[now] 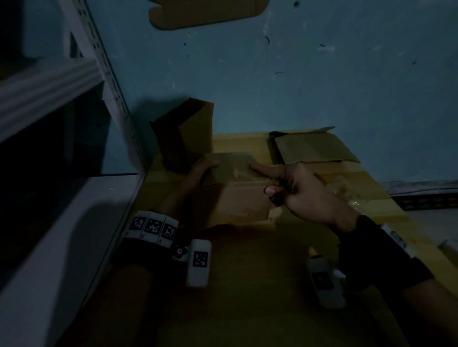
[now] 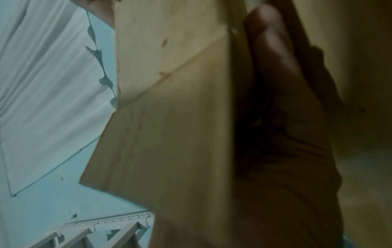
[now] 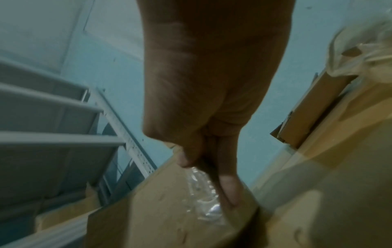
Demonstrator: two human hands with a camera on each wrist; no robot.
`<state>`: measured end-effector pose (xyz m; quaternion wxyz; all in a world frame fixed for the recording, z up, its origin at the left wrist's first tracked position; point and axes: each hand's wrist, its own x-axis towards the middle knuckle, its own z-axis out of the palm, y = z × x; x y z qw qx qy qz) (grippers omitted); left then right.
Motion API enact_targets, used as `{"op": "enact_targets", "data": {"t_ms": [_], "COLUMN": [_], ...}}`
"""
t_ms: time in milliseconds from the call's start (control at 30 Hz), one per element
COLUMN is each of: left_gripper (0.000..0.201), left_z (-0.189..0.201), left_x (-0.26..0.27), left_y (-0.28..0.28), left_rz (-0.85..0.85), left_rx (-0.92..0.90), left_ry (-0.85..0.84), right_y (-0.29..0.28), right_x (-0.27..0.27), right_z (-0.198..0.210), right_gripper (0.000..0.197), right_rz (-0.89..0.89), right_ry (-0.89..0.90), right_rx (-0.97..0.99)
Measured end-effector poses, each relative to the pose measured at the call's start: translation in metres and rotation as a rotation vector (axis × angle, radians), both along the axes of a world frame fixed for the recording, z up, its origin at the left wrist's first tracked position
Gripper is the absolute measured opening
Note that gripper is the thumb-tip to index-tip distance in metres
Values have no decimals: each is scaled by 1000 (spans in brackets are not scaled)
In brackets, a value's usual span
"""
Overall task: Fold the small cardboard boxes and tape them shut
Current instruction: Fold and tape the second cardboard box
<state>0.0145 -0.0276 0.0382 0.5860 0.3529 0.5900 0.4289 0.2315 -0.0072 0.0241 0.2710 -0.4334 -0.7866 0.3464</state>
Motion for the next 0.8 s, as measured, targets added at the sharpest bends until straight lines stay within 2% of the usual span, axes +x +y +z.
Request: {"op": "enact_targets", "data": {"t_ms": [100, 167, 267, 333, 400, 500, 533, 633, 700, 733, 800], "left_gripper": [16, 13, 33, 41, 39, 16, 15, 31, 23, 22, 33], "left_z": [1, 2, -3, -2, -7, -7, -12, -16, -14, -13, -11], "left_x": [0, 3, 4, 7, 5, -1, -5, -14, -12, -10, -6], "left_y": [6, 9, 13, 15, 20, 13, 14, 10, 10, 13, 16], "left_rz": [42, 67, 7, 11, 11, 41, 38, 14, 33, 39, 16], "left_rx": [4, 21, -34, -28, 21, 40, 33, 23, -2, 4, 28], "left_ry": [43, 71, 8, 15, 19, 70, 61, -4, -25, -12, 67], "right_y": [-3, -7, -9, -7, -5, -5, -4, -3, -2, -2, -2], "right_x": [1, 2, -3, -7, -11, -13, -12, -9, -7, -6, -4], "right_z": [0, 4, 8, 5, 1, 3, 4, 5, 5, 5, 4], "right_gripper": [55, 63, 84, 88, 83, 71, 68, 61, 58, 57, 55], "right_rz": [19, 22, -28, -69, -77, -47, -29, 13, 16, 11, 6], "right_ry": [50, 32, -15, -57, -81, -75, -74, -83, -105, -117, -135], "right_rx": [-69, -56, -47, -10, 29, 4, -9, 11, 34, 47, 68]}}
